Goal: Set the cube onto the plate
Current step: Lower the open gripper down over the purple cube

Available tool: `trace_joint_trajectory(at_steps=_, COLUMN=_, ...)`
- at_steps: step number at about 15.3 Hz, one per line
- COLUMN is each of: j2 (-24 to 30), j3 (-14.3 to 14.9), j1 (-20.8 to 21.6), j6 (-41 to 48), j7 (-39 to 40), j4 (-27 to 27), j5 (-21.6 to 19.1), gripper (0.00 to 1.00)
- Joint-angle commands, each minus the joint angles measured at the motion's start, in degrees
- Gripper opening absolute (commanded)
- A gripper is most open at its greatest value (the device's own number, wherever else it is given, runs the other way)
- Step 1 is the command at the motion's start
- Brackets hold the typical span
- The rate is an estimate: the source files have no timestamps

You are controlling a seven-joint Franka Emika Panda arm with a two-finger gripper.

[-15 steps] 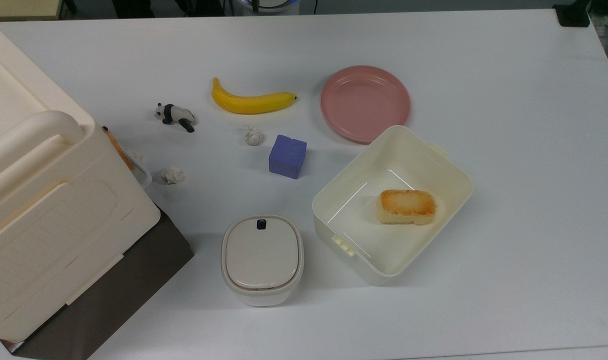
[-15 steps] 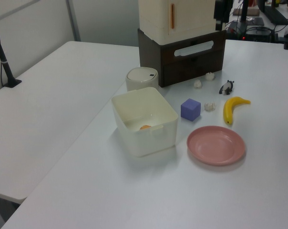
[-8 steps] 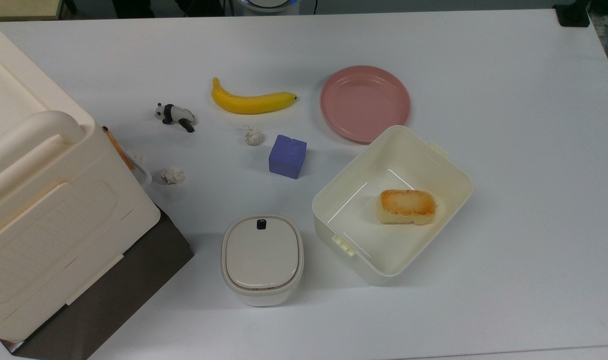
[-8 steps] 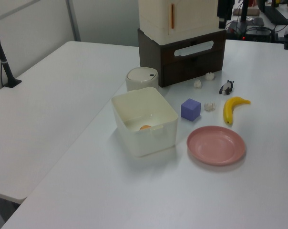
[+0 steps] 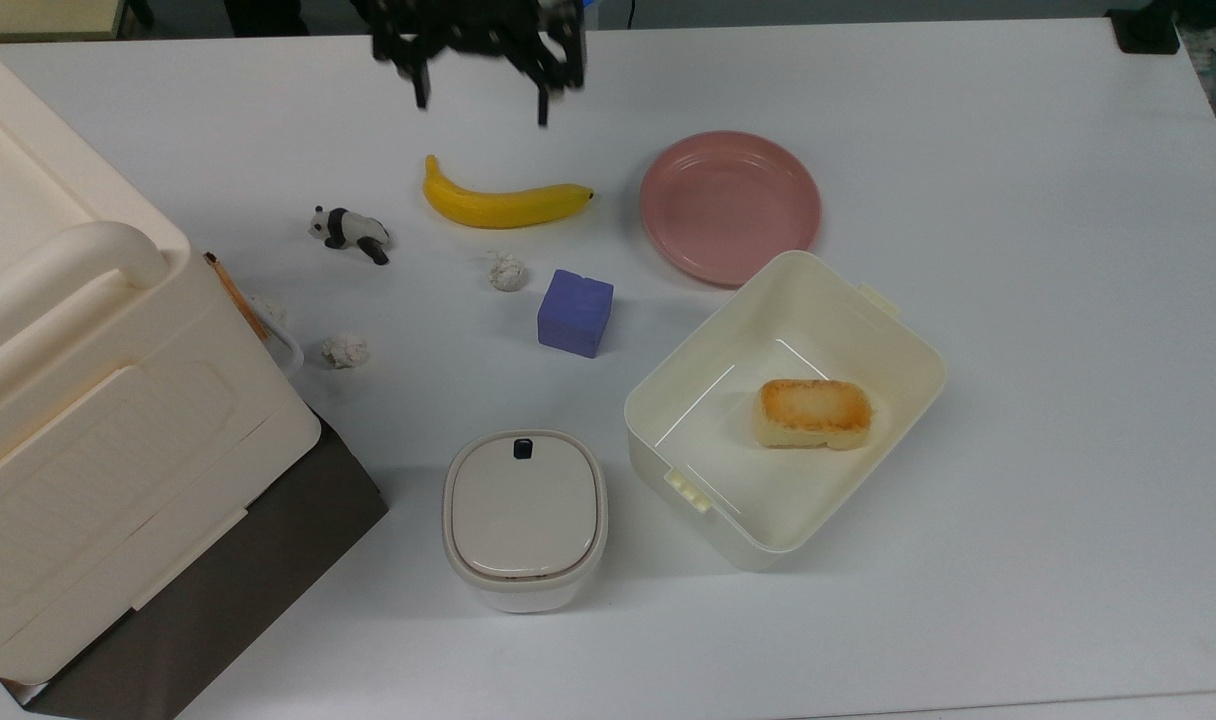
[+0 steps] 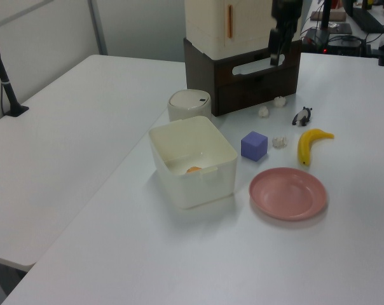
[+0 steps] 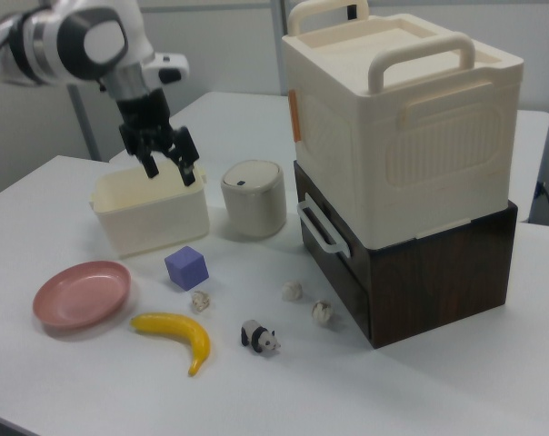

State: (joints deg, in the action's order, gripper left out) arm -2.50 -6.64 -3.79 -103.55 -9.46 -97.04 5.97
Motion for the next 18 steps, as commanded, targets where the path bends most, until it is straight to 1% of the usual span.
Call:
trace_joint_trajectory(at_steps=1, j2=-1.4, j3=-1.0, j1=1.0, j6=-6.9, j7=-3.8, j4=-4.8, j5=2.2, gripper=1.00)
trace_joint_trajectory(at_steps=4, j2=-5.2, j3=-1.0, j1=2.5, j6=-10.0, j7=-7.4, j4=-4.6, j5=3.2, gripper=1.00)
trace_joint_trajectory(at_steps=7, j2=-8.1, j3=-1.0, j1=3.0, j6=-12.3, j7=-11.3, j4=-4.6, j5=6.1, gripper=1.00)
trace_joint_trajectory(at_steps=9, j2=-10.0, j3=-1.0, j1=4.4, j6=-12.4, j7=-12.9, j4=-4.7, j5=8.8, gripper=1.00)
trace_joint_trajectory(at_steps=10, j2=-11.0, j3=-1.0, j1=4.5, j6=-12.5, j7=-13.9, j4=-4.7, j5=9.5, gripper=1.00)
trace_joint_trajectory(at_steps=14, j2=-14.3, j3=-1.0, j1=4.7, j6=-15.6, j7=-16.2, j4=-4.9, j5=9.8, gripper=1.00)
trace_joint_trajectory(at_steps=18, j2=-17.8, j3=-1.0, j1=4.8, j6=-17.1, j7=-16.6, j4=-4.9, j5=10.3, gripper=1.00)
